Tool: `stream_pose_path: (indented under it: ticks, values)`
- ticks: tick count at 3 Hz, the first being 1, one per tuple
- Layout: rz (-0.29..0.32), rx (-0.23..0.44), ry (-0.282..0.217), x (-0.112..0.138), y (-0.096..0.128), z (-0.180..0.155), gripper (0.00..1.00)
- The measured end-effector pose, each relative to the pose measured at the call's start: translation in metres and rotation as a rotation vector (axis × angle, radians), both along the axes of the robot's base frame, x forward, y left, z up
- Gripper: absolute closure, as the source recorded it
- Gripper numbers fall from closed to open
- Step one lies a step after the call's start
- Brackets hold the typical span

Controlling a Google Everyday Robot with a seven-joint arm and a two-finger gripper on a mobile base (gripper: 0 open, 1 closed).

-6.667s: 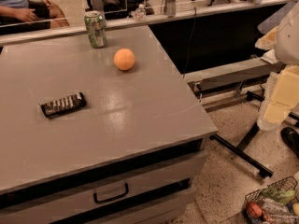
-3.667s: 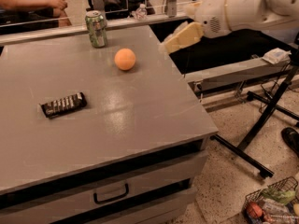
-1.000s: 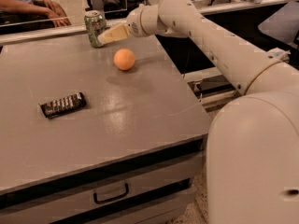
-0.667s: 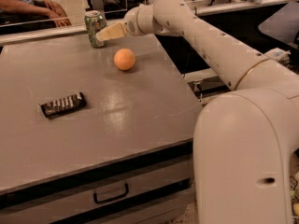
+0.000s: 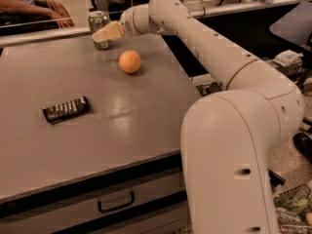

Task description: Move green can near rxbar chocolate

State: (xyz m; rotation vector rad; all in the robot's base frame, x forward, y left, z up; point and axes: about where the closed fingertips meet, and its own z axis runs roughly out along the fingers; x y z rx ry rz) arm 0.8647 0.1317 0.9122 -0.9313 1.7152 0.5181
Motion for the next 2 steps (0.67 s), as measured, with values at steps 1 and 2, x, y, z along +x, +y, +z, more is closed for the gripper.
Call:
stream_pose_path:
  ticks: [1, 2]
  values:
    - [0.046, -0.025, -0.010, 0.002, 0.020, -0.005, 0.00]
    - [0.065, -0.029, -0.014, 0.004, 0.030, -0.007, 0.00]
